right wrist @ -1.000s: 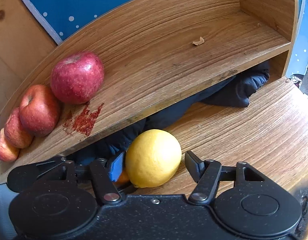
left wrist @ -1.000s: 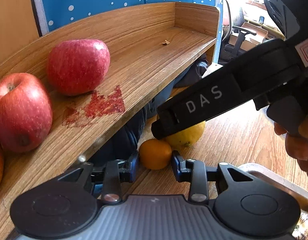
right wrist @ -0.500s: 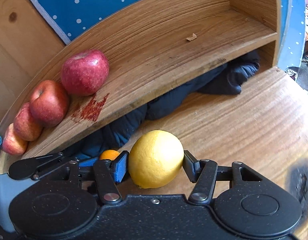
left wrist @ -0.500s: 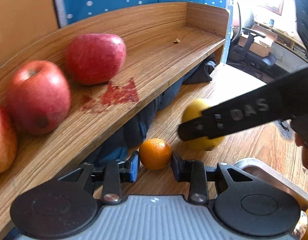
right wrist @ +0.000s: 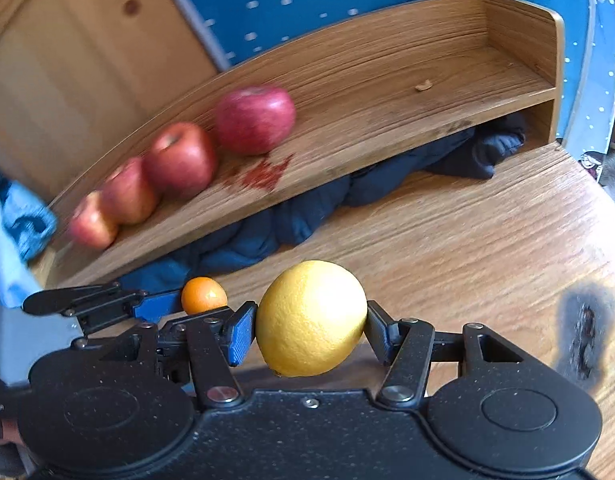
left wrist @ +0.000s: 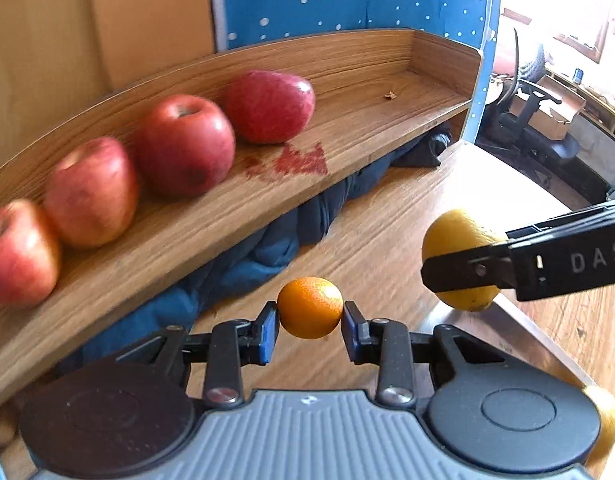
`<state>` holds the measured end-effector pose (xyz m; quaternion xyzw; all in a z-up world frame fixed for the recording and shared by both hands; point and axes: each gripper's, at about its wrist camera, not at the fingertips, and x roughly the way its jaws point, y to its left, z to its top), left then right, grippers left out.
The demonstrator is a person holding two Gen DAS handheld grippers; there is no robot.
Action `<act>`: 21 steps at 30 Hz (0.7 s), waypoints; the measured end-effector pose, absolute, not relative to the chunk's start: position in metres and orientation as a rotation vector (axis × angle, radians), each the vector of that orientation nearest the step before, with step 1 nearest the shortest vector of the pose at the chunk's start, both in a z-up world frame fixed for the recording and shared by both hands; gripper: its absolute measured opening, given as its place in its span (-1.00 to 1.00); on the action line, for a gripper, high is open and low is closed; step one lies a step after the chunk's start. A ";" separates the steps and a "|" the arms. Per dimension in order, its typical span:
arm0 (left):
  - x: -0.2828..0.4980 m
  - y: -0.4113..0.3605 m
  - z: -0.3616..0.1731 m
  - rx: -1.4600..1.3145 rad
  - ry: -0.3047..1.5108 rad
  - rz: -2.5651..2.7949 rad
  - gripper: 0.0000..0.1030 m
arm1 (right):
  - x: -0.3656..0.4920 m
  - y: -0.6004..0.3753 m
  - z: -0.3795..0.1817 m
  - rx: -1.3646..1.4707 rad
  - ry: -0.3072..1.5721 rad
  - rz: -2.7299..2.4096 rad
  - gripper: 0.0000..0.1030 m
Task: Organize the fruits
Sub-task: 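Grasp the last mandarin with the left tool while the right tool grasps the lemon, then lower the mandarin onto the tray with the left tool while the right tool releases the lemon there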
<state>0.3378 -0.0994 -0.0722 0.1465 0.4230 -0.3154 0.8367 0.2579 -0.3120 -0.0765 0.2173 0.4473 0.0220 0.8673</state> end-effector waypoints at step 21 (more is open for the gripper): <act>0.265 -0.055 -0.066 0.226 1.027 -0.490 -0.29 | 0.208 -0.272 -0.090 0.371 1.015 0.230 0.15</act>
